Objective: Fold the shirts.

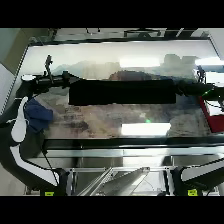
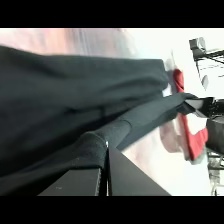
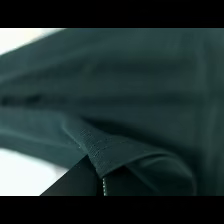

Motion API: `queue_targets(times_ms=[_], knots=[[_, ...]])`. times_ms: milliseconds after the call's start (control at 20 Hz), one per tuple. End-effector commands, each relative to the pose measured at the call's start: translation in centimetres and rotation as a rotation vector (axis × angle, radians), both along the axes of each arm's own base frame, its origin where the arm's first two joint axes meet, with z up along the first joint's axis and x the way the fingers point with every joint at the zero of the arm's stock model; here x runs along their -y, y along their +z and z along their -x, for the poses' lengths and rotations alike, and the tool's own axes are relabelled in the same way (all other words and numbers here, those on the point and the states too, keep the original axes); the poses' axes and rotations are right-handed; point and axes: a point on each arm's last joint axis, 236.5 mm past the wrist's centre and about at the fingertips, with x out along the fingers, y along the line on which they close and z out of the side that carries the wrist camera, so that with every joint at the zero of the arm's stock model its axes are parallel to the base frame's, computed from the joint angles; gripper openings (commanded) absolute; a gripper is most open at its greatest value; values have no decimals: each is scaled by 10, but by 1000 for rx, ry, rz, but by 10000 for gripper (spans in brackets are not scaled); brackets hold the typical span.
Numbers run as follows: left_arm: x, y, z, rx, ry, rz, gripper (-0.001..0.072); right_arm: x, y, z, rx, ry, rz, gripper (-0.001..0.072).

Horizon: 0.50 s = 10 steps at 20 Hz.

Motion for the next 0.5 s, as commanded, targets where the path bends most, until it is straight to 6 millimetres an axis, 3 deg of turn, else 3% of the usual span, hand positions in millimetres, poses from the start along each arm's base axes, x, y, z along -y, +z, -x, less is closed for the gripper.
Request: queue_targets(times_ms=[0, 200, 250, 300, 350, 450], knots=[[2, -32, -30, -3, -25, 4, 17, 6, -26, -35, 46, -28, 64, 21], [21, -48, -45, 13, -96, 12, 19, 15, -41, -42, 35, -31, 89, 30], [23, -47, -48, 26, -108, 12, 24, 22, -41, -43, 39, -26, 121, 65], [23, -43, -54, 46, -113, 10, 210, 31, -40, -44, 46, -19, 158, 209], [21, -37, -59, 69, -114, 7, 283, 40, -36, -45, 55, -10, 187, 303], [13, -18, -65, 119, -116, 1, 283, 61, -26, -48, 49, -17, 239, 333]])
